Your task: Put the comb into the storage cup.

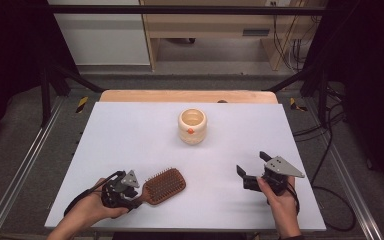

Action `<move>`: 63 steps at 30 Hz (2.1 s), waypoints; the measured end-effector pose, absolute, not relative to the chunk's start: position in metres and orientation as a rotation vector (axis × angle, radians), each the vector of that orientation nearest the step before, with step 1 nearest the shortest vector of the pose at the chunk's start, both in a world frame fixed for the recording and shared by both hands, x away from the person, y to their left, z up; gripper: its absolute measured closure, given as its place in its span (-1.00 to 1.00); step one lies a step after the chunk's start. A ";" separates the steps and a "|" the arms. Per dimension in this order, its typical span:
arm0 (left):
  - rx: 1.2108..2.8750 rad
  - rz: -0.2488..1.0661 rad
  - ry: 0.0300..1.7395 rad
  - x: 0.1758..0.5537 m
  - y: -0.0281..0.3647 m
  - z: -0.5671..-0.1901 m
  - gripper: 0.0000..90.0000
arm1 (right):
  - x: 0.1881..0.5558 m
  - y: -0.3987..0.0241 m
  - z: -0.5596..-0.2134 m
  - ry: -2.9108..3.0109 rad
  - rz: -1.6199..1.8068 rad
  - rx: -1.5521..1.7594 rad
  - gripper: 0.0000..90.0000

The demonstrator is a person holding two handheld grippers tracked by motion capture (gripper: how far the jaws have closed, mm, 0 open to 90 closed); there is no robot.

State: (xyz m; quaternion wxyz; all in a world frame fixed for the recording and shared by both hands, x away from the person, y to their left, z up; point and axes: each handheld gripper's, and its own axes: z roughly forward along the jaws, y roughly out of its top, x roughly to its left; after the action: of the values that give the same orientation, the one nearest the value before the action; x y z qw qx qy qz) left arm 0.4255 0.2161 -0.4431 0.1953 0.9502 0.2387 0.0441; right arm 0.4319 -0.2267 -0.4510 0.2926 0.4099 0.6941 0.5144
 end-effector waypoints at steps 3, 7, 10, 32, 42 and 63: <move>2.685 0.115 0.663 0.427 0.210 -0.444 0.37 | 0.432 -0.227 -0.451 1.851 1.372 1.092 -0.90; 2.734 0.127 0.655 0.428 0.202 -0.447 0.42 | 0.432 -0.227 -0.451 1.850 1.373 1.090 -0.90; 2.744 0.132 0.668 0.429 0.200 -0.447 0.44 | 0.432 -0.227 -0.451 1.850 1.376 1.093 -0.90; 2.597 0.283 0.718 0.419 0.206 -0.443 0.61 | 0.432 -0.225 -0.451 1.851 1.387 1.097 -0.90; 2.320 0.457 0.696 0.427 0.204 -0.420 0.61 | 0.429 -0.221 -0.447 1.842 1.440 1.091 -0.89; 2.010 0.598 0.723 0.430 0.223 -0.435 0.61 | 0.425 -0.180 -0.436 1.856 1.565 1.120 -0.90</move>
State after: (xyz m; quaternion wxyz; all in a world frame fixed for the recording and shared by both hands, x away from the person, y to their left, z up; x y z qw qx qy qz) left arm 0.4296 0.2233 -0.4355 0.4453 0.8113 0.2919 0.2414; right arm 0.4245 -0.1801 -0.4364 0.2319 0.4077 0.6752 0.5694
